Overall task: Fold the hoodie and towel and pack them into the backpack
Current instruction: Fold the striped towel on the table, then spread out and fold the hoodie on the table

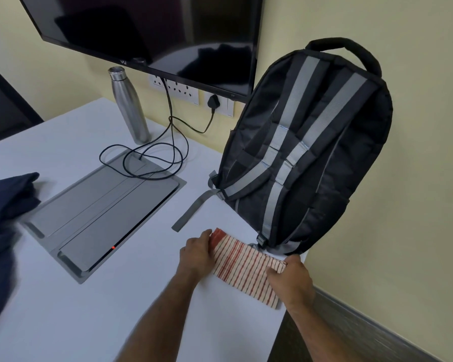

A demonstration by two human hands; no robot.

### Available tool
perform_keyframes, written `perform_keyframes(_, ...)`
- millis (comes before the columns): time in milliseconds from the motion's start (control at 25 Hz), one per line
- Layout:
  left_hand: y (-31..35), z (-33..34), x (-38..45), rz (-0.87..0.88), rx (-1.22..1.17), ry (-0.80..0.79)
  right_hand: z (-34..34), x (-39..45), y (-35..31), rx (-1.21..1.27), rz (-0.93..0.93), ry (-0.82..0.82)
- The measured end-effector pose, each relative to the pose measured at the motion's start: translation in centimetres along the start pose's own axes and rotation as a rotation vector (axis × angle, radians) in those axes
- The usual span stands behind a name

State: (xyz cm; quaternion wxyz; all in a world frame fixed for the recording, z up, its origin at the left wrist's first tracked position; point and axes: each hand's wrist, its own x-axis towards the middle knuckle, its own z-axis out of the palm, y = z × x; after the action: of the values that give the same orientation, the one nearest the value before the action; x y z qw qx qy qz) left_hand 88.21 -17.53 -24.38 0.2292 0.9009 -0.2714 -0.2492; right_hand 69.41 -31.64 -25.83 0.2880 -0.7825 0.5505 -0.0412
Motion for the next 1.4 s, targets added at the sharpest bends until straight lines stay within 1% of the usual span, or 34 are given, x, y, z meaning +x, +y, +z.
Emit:
perform_keyframes(80, -0.6, -0.1, -0.7, 0.003, -0.002, 0.011, 0.1, -0.6, 0.1, 0.023, -0.014, 0.065)
perform_keyframes(160, -1.3, -0.5, -1.5, 0.006, -0.007, 0.040, 0.1, -1.3, 0.0, 0.044, -0.063, 0.179)
perform_keyframes(280, -2.8, -1.4, -3.0, 0.014, 0.016, 0.097, 0.5, -2.5, -0.5, 0.048, -0.201, 0.330)
perform_keyframes(320, -3.4, -1.9, -3.6, 0.014, 0.027, 0.114, 0.9, -2.8, -0.7, 0.042, -0.261, 0.359)
perform_keyframes(400, -5.0, -3.2, -5.2, 0.012, 0.042, 0.155, 1.6, -3.7, -2.0, 0.024, -0.369, 0.359)
perform_keyframes(600, -12.5, -7.9, -10.3, 0.004, 0.040, 0.324, 4.9, -7.7, -8.6, -0.037, -0.611, 0.232)
perform_keyframes(680, -16.5, -10.3, -12.9, -0.035, 0.042, 0.405, 7.0, -9.7, -11.3, -0.034, -0.707, 0.156)
perform_keyframes(760, -20.4, -12.8, -15.5, -0.110, 0.037, 0.482, 9.4, -11.7, -13.9, -0.034, -0.761, 0.065)
perform_keyframes(960, -29.6, -18.0, -22.5, -0.315, 0.006, 0.632, 14.5, -17.9, -21.2, -0.036, -0.832, -0.137)
perform_keyframes(1160, -36.7, -22.2, -27.8, -0.437, -0.064, 0.747, 19.1, -23.3, -28.5, -0.036, -0.941, -0.236)
perform_keyframes(1280, -39.9, -23.4, -29.2, -0.498, -0.143, 0.805, 21.4, -26.5, -32.6, -0.006, -0.912, -0.353)
perform_keyframes(1400, -42.9, -23.9, -28.9, -0.572, -0.263, 0.799, 23.9, -28.9, -35.9, 0.062, -0.856, -0.486)
